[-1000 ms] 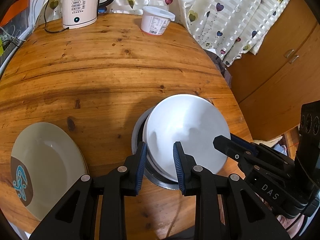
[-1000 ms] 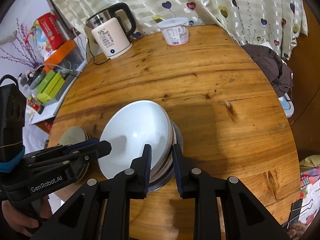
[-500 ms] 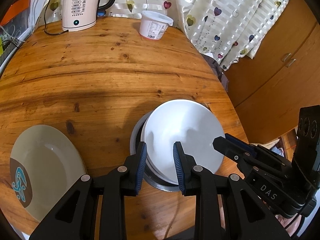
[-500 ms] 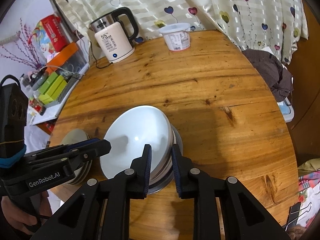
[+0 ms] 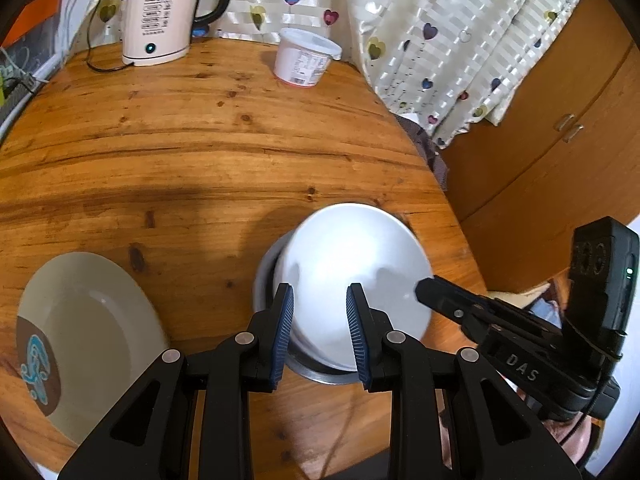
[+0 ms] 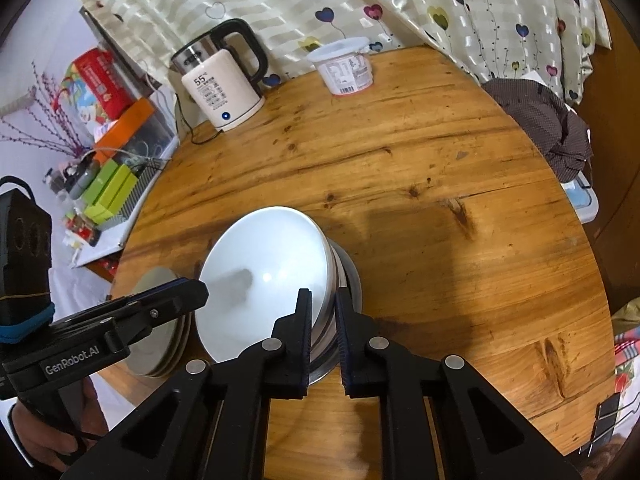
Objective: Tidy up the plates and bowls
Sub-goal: 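Release the bowl and grip the steel bowl's rim with the left gripper, then lift the nested bowl stack and tilt it with the left gripper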
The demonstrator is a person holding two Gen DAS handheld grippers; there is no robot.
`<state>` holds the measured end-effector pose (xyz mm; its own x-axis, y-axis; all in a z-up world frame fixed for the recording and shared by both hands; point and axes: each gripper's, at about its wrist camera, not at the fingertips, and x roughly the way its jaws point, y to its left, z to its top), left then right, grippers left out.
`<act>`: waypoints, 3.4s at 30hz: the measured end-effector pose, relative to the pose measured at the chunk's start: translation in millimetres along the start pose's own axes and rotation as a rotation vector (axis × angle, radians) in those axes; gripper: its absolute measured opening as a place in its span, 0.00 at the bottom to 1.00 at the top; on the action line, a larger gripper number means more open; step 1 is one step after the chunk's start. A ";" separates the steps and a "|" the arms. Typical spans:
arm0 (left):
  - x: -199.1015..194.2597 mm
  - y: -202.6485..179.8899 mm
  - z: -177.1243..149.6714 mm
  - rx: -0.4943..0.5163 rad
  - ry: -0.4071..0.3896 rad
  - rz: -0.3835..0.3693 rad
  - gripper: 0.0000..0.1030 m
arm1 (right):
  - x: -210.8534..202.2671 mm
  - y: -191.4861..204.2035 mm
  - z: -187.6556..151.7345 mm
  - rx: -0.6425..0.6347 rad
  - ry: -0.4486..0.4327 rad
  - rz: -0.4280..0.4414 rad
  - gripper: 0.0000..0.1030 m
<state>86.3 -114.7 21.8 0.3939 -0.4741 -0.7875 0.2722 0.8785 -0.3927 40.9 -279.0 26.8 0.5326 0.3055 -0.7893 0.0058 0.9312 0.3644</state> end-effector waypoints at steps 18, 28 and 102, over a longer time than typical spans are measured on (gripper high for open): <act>-10.6 6.0 -5.4 0.006 -0.045 0.020 0.27 | -13.8 0.0 1.1 -0.039 -0.030 -0.005 0.12; -19.3 14.7 -13.7 0.001 -0.082 0.016 0.29 | -25.0 8.1 -6.4 -0.108 -0.070 0.001 0.15; 25.3 70.0 -25.3 -0.123 0.049 -0.207 0.14 | 27.6 -69.7 -23.7 0.210 0.094 0.370 0.08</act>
<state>93.2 -63.7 -37.7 0.2969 -0.6443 -0.7048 0.2326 0.7647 -0.6010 35.2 -330.7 -32.1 0.4518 0.6372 -0.6245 0.0062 0.6977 0.7164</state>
